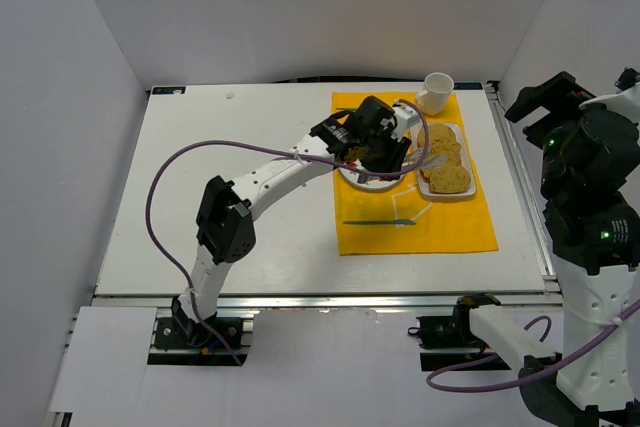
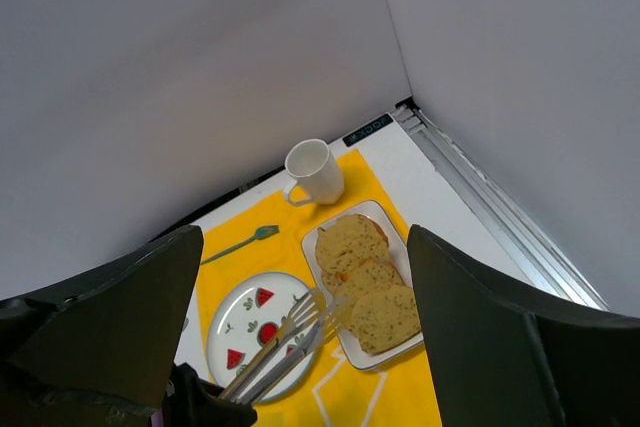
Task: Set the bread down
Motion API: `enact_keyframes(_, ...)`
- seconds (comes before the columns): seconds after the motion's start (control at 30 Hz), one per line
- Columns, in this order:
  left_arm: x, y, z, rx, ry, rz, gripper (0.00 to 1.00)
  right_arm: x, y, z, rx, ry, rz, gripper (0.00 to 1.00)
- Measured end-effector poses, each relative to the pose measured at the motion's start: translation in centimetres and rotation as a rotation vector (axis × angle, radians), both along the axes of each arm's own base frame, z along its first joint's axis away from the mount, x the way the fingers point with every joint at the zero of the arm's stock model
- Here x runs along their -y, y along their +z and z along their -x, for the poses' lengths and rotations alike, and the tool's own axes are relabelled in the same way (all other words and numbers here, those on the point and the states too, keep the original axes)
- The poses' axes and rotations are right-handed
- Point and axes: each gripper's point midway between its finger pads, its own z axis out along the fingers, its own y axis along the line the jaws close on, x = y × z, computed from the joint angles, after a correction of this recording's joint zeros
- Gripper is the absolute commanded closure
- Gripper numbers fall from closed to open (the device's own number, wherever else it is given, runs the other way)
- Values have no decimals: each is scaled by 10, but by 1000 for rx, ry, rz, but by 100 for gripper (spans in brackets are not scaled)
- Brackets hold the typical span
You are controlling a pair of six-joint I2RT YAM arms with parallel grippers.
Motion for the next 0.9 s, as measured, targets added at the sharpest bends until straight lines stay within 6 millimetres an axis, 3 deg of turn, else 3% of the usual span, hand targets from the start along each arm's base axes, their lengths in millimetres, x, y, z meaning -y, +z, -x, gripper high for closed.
enact_keyframes(0.4,32,-30,0,-7,-16,1,47,-3,-15,-8,-79,23,50,11)
enact_keyframes(0.73,37,-61,-5,-8,10,-46,48,-3,-12,-2,-71,36,69,11)
enact_keyframes(0.8,38,-62,-5,-9,12,-48,52,-4,-13,-2,-74,40,74,11)
enact_keyframes(0.83,38,-63,-5,-10,13,-48,58,-4,-13,-2,-75,43,75,11)
enact_keyframes(0.87,38,-63,-5,-11,15,-48,71,-5,-13,-2,-76,47,76,11)
enact_keyframes(0.9,38,-63,-5,-11,16,-48,75,-5,-13,-2,-76,48,77,11)
